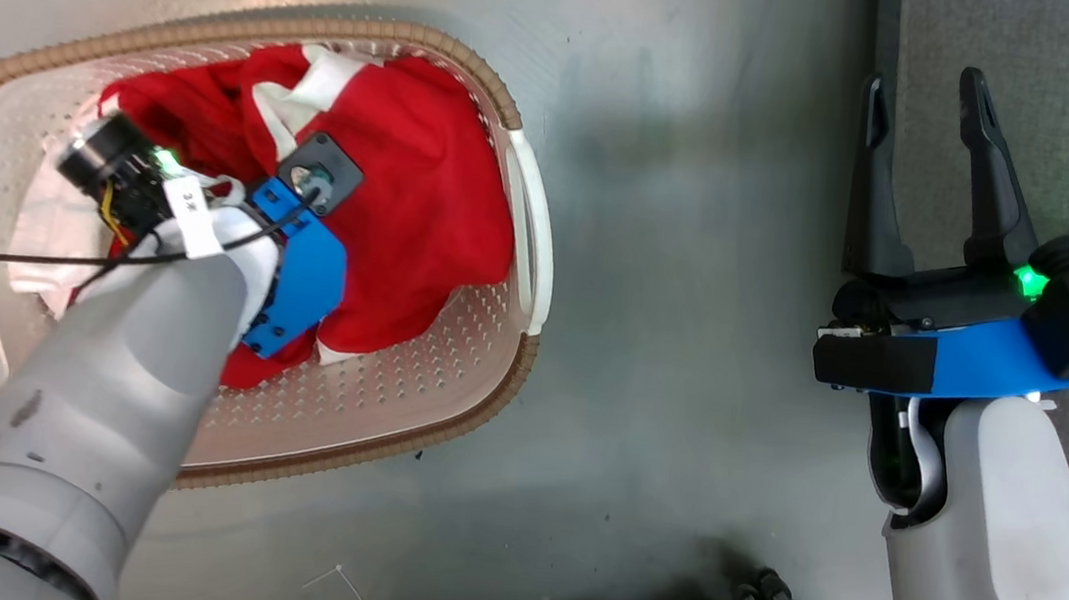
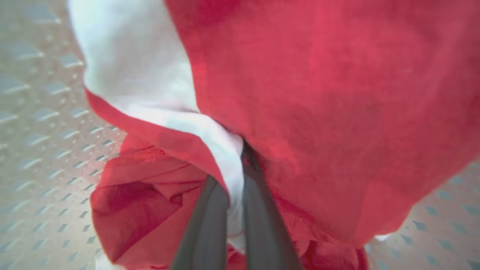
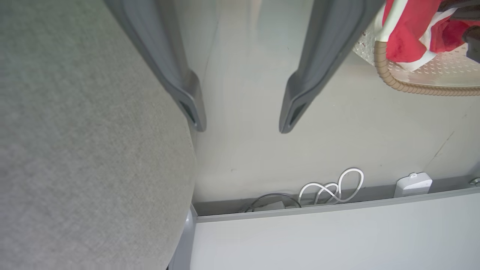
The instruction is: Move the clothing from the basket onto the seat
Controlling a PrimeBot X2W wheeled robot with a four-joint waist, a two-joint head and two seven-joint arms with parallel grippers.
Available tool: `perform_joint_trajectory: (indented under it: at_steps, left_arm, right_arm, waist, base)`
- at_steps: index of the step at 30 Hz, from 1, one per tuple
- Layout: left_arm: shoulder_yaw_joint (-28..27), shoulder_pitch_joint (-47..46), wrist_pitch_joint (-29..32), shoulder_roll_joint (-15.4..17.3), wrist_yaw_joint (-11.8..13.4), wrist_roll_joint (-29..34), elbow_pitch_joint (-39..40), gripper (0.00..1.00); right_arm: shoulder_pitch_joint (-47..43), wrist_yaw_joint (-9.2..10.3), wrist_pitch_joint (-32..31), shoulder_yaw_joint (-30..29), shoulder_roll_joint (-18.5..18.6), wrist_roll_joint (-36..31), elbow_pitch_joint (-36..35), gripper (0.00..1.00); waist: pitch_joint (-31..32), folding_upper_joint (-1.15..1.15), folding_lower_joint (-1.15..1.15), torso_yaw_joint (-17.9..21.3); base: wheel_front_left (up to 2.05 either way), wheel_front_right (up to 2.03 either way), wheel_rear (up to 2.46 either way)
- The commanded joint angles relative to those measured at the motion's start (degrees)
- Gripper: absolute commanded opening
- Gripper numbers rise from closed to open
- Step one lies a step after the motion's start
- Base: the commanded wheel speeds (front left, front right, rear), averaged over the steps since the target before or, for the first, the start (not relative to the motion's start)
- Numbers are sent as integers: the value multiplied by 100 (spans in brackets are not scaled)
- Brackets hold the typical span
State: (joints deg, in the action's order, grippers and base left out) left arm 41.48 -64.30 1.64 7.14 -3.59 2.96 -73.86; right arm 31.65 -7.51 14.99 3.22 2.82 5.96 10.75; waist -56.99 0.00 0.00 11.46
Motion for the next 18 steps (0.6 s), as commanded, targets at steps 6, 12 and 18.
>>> perform_joint_trajectory:
  at_steps: [6, 12, 18]
  left_arm:
    - [42, 245, -236, -291, 59, -190, 43, 0]
    - [67, 446, -644, -326, -116, -338, 91, 0]
    - [99, 720, -1123, -343, -285, -515, 91, 0]
  right_arm:
    - [-153, 4, 30, -11, 12, -72, 149, 100]
    - [-276, 4, 30, -44, 12, -138, 264, 100]
    - [-474, 4, 31, -91, 13, -224, 425, 100]
  waist:
    - [462, 0, 0, -131]
    - [863, 0, 0, -250]
    - [1392, 0, 0, -399]
  base:
    - [0, 0, 0]
    - [0, 0, 0]
    - [0, 0, 0]
